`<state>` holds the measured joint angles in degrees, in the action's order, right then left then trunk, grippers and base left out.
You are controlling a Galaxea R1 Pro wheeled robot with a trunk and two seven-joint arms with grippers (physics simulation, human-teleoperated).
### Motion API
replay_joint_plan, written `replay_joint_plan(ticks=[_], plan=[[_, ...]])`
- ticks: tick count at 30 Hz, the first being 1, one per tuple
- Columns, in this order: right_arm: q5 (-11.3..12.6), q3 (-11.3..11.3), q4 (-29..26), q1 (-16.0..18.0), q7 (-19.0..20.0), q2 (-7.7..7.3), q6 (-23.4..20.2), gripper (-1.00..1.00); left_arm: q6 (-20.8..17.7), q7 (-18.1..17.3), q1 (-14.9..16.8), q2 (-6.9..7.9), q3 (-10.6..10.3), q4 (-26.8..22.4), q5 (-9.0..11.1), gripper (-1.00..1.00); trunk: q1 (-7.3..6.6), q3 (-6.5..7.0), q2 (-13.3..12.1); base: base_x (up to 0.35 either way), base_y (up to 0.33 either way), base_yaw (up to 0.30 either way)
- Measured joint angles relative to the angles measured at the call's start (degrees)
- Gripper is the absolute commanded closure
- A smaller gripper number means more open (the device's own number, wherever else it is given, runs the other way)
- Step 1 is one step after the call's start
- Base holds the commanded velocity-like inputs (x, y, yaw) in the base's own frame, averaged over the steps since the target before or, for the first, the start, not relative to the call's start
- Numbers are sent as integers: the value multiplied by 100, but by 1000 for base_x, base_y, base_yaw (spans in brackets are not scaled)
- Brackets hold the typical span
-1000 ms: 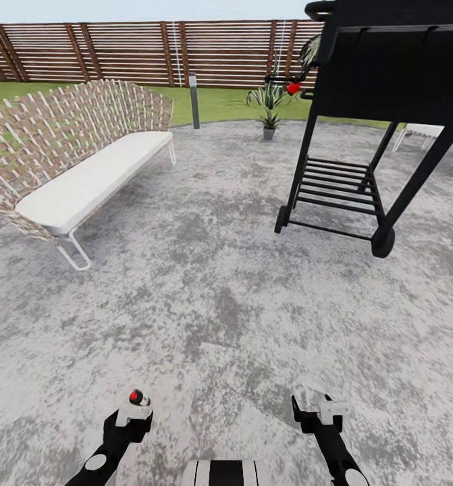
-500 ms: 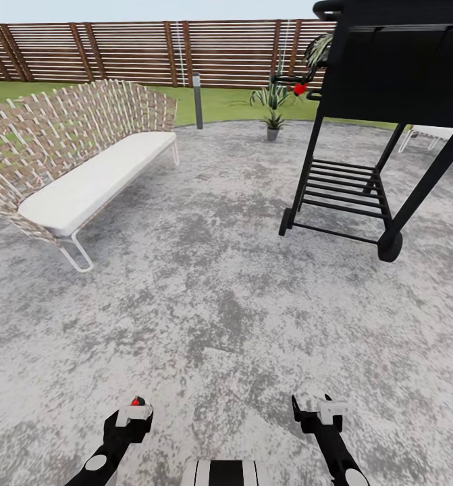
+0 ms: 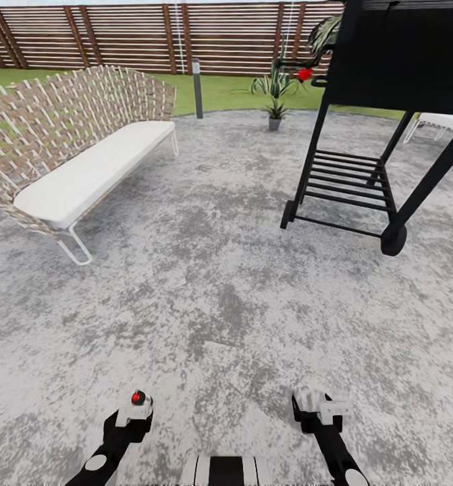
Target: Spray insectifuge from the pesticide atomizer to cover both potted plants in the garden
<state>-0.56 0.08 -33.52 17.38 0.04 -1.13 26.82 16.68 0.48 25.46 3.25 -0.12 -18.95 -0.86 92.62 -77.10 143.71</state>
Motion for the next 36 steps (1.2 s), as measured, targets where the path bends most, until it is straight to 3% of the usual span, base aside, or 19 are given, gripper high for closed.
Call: replay_joint_plan(ticks=[6, 13, 36], plan=[[0, 0, 0, 1, -4, 0, 0, -100, 6, 0, 0, 0, 4, 0, 6, -100, 15, -182, 8, 0, 0, 70], [0, 0, 0, 2, -3, 0, 0, -100, 13, 0, 0, 0, 5, -14, 7, -100, 15, -244, 8, 0, 0, 57], [0, 0, -1, 5, -11, 0, 0, -100, 11, 0, 1, -9, 4, -29, -17, -100, 15, -262, 8, 53, 0, 2]])
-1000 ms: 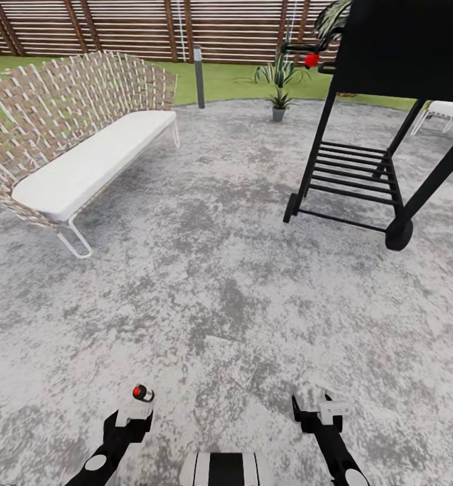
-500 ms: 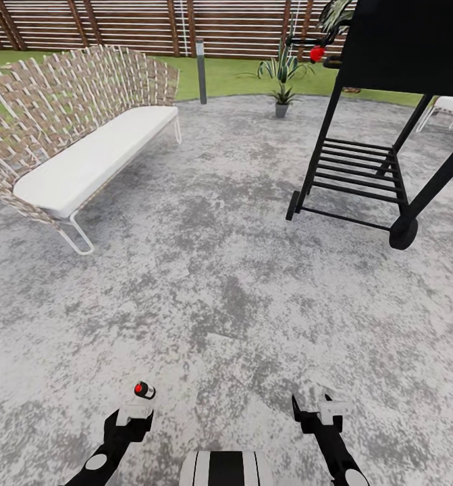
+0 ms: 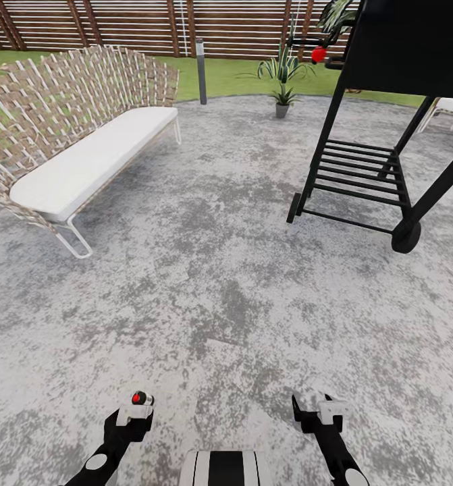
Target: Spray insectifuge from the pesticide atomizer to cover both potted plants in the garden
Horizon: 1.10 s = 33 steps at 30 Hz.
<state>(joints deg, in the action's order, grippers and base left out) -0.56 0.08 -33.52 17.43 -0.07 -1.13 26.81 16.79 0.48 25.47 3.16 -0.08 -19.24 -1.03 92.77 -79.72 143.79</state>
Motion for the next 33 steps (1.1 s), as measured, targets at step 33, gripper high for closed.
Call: replay_joint_plan(ticks=[33], plan=[[0, 0, 0, -1, -1, 0, 0, -100, 2, 0, 2, 0, -6, 7, 0, -100, -1, 0, 0, 31, 0, 0]])
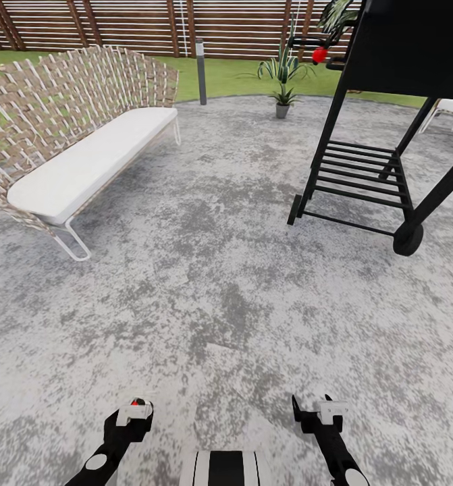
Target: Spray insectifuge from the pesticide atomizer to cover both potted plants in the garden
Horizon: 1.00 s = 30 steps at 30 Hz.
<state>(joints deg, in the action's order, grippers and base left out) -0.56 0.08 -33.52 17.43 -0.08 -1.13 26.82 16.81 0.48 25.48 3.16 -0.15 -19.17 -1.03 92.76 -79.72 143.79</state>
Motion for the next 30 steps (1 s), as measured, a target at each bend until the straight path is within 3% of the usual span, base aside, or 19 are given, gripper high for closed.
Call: replay_joint_plan(ticks=[30], plan=[[0, 0, 0, 0, 1, 0, 0, -100, 5, 0, -2, -1, -2, 14, -8, -100, 1, 0, 0, 20, -6, 0]])
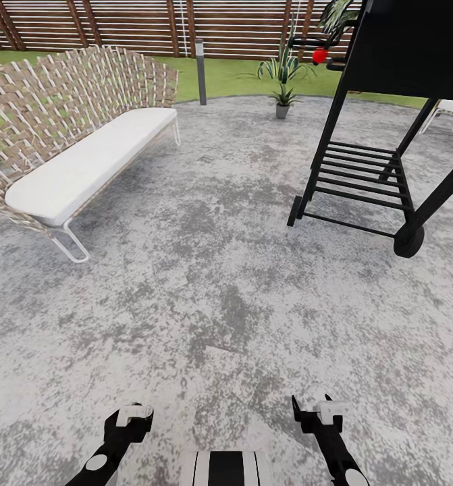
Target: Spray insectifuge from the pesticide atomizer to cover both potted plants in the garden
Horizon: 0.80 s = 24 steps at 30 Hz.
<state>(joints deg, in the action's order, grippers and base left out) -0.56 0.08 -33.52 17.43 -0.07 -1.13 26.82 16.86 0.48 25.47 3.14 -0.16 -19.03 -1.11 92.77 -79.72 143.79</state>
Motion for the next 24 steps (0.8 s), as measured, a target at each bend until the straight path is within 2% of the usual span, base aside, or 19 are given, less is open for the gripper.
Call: replay_joint_plan(ticks=[7, 8, 24], plan=[[0, 0, 6, -2, 0, 0, 0, -100, 0, 0, 2, 1, 0, -12, 0, -100, 0, 0, 0, 1, 0, 0], [0, 0, 6, -2, 2, 0, 0, -100, 0, 0, 3, 1, 0, -19, 0, 100, 0, 0, 0, 0, 0, 0], [0, -2, 8, -4, 0, 0, 0, -100, 1, -1, 2, 1, 8, -38, 43, 100, 0, 0, 0, 0, 0, 0]])
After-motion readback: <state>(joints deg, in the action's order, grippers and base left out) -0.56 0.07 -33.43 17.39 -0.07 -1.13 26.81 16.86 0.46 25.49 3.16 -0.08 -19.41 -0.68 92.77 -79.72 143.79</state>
